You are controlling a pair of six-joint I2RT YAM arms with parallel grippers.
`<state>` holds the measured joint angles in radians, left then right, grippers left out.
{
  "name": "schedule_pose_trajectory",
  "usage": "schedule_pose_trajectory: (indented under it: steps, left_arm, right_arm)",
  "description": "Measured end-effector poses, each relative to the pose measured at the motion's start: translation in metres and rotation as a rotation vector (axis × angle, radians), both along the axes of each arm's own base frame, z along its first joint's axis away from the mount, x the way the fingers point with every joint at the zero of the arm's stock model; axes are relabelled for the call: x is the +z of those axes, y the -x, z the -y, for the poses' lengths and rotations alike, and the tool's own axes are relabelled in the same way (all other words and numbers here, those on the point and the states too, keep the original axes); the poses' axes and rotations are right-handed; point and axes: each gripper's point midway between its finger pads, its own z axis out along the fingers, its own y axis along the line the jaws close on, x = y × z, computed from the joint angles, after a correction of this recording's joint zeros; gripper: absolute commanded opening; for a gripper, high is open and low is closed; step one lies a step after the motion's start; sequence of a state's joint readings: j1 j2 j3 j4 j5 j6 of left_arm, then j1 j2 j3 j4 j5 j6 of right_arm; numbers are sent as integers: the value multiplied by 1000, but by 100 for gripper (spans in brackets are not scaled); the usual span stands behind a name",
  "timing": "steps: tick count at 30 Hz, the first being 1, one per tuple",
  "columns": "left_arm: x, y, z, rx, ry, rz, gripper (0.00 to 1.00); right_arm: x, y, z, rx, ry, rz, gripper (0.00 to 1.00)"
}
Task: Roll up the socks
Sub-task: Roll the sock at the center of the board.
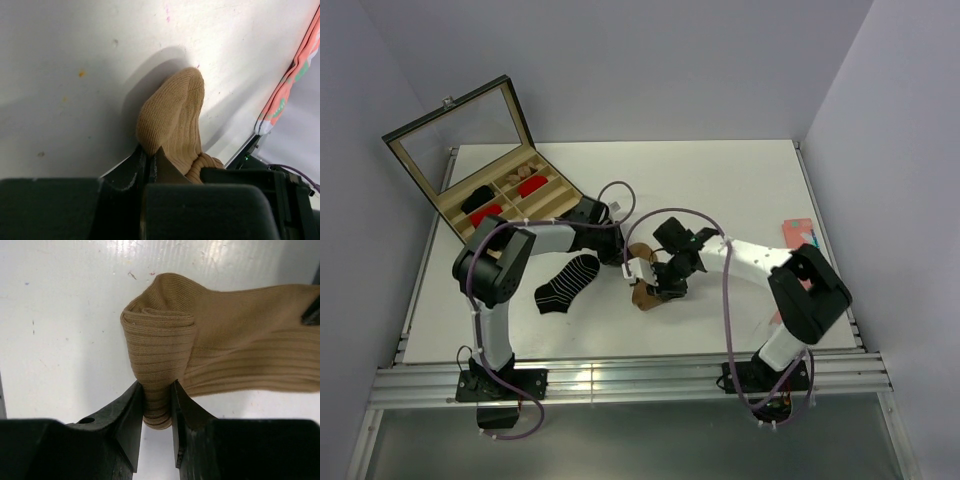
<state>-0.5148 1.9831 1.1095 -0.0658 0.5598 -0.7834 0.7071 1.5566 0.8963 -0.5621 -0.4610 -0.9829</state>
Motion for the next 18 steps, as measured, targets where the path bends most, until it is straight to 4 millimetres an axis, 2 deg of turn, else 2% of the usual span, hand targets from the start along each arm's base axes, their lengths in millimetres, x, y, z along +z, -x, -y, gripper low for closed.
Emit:
schedule_pose_trajectory:
  steps: [6, 17, 18]
  left_arm:
    - [0, 4, -3, 23, 13, 7, 0]
    - [0, 7, 0, 13, 19, 12, 0]
    - [0, 7, 1, 11, 19, 13, 3]
  right_arm:
    - [-7, 4, -4, 74, 22, -181, 16]
    - [-7, 13, -11, 123, 35, -345, 16]
    - [-7, 14, -11, 117, 37, -359, 16]
